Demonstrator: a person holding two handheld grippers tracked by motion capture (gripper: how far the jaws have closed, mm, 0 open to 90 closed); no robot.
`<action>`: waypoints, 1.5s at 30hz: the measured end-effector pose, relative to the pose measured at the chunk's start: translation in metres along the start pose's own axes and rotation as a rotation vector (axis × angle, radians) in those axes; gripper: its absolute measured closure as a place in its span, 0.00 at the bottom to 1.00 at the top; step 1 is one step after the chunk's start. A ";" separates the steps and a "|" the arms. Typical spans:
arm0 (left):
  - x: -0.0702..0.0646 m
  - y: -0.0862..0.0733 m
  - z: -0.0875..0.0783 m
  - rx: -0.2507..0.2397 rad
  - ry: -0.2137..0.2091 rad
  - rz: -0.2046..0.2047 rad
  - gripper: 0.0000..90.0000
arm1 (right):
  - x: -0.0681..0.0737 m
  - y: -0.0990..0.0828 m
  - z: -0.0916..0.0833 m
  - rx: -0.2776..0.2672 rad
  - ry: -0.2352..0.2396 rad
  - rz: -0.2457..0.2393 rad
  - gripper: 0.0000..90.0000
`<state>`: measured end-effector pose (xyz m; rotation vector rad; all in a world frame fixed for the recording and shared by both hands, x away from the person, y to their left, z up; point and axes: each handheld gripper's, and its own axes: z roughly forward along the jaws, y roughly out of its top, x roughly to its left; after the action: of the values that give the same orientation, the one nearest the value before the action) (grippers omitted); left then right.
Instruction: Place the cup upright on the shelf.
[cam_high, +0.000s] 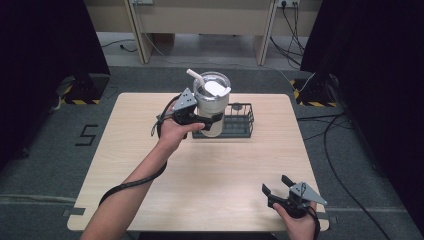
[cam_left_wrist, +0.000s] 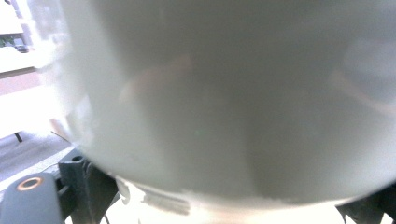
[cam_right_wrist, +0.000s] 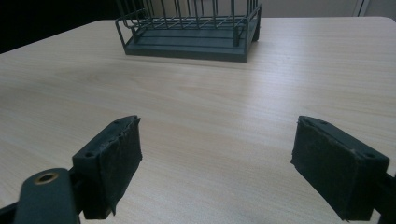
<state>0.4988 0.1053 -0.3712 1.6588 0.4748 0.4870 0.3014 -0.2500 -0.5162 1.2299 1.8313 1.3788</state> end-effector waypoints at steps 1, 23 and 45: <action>0.001 0.000 0.001 0.001 0.001 -0.001 0.11 | 0.000 0.000 0.000 0.001 0.000 0.001 0.18; 0.011 0.012 0.018 -0.003 0.016 -0.010 0.11 | -0.001 0.000 -0.001 0.000 0.001 0.005 0.18; 0.027 0.017 0.040 0.018 0.049 -0.026 0.11 | -0.001 0.000 -0.001 -0.001 0.005 0.023 0.18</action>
<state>0.5445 0.0857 -0.3582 1.6587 0.5378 0.5069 0.3009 -0.2517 -0.5163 1.2518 1.8255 1.3960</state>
